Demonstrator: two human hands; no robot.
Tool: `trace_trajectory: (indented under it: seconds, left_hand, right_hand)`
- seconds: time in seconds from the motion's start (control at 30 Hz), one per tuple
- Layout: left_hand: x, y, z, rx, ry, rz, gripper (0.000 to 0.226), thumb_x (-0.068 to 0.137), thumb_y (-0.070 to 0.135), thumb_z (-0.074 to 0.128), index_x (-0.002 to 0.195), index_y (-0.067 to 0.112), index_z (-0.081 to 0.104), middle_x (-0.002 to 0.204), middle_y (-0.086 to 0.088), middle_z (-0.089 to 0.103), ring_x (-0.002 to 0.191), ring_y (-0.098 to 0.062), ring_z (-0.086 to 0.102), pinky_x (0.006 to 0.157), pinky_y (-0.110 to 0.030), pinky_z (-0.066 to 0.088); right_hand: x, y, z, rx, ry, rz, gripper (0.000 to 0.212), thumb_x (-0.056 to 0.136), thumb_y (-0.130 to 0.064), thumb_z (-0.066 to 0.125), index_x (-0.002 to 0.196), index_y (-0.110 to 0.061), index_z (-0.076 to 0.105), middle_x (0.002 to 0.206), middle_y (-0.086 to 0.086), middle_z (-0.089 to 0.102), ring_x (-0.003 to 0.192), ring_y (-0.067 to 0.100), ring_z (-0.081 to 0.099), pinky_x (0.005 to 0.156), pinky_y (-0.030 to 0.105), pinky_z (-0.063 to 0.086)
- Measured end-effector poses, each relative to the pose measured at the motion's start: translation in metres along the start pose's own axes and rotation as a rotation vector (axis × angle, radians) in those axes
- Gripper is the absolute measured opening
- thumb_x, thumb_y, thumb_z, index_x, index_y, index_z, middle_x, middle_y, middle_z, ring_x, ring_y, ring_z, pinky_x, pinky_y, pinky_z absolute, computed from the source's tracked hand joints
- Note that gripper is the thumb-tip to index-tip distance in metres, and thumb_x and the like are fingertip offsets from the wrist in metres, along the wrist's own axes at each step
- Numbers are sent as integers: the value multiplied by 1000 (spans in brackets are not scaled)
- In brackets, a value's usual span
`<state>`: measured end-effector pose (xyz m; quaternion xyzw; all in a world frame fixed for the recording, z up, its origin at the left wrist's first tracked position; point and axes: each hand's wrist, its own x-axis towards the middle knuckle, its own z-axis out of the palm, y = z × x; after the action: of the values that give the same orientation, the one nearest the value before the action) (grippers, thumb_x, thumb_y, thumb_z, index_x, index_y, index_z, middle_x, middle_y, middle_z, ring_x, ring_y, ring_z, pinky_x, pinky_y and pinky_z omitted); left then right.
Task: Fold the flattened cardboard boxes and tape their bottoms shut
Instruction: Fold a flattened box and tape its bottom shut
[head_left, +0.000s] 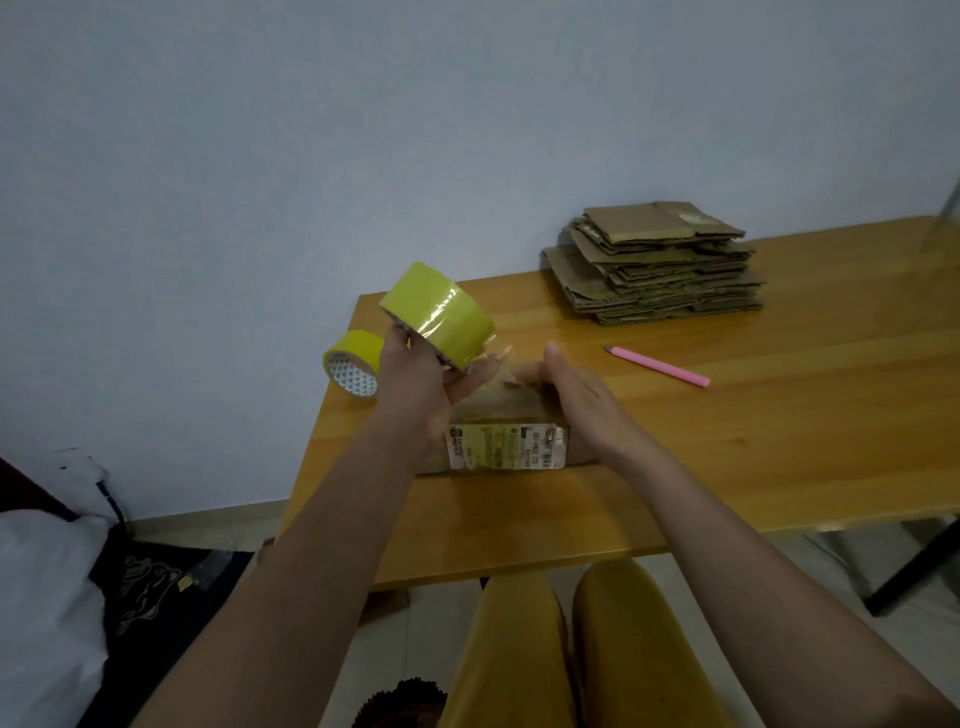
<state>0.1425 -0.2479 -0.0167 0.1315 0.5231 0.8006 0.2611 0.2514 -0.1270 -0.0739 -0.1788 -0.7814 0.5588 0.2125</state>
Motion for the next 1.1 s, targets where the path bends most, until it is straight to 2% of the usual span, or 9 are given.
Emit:
trace_trajectory:
  seconds: [0.1,0.17,0.3,0.43,0.57,0.7,0.83,0.97,1.1]
  left_hand:
    - [12,-11,2,-32,36,-42,27,103,12,44,130,9,47,103,-21,62,81,-34,68,56,-33,58]
    - [18,-19,2,-23,67,-36,28,103,13,45,130,8,47,107,-21,62,77,-30,69,59,-35,58]
    - [24,-35,0,106,95,-6,29,104,25,43,128,8,48,118,-23,62,84,-32,69,58,-33,59]
    - [31,-46,-2,364,142,99,26,104,24,41,124,9,46,121,-16,58,98,-33,66,62,-31,61]
    - [32,-53,-3,461,169,186,28,105,23,36,131,14,40,126,-11,49,111,-32,58,68,-31,59]
    - [29,-53,-1,452,183,207,22,106,20,33,127,17,37,125,-8,46,111,-31,56,70,-33,60]
    - [29,-55,1,448,188,236,15,106,19,32,120,19,37,119,-6,46,109,-32,58,72,-35,60]
    - [30,-55,-1,405,182,228,30,107,18,27,136,13,29,127,-16,45,87,-34,69,65,-31,61]
    - [33,-56,-5,348,168,195,44,107,18,28,148,11,14,130,-17,45,77,-29,72,67,-31,61]
  right_hand:
    - [6,1,-3,11,11,-15,42,102,-44,41,94,-16,72,94,-1,69,89,14,62,80,33,46]
    - [10,5,-6,25,51,-24,40,97,-39,54,93,-2,67,92,7,70,84,17,64,78,39,51]
    - [15,12,-11,33,107,-28,43,94,-28,61,86,14,57,100,-14,70,90,-4,64,89,38,54]
    - [22,18,-18,195,164,26,34,96,-26,60,80,4,67,83,-8,74,92,4,67,98,39,50]
    - [25,24,-18,224,220,52,35,94,-18,61,61,-22,71,83,-6,72,94,15,67,95,45,52]
    - [26,23,-13,307,285,100,22,91,-9,61,72,-5,71,97,1,67,91,15,64,88,37,55]
    - [27,27,-8,432,374,113,19,87,-3,63,80,15,62,92,8,64,85,20,60,85,38,53]
    - [25,23,-12,596,387,154,25,95,-4,55,70,-1,58,80,2,63,70,7,64,86,36,56]
    - [26,25,-14,424,350,116,22,94,-10,59,74,-3,61,79,6,63,77,14,64,85,36,58]
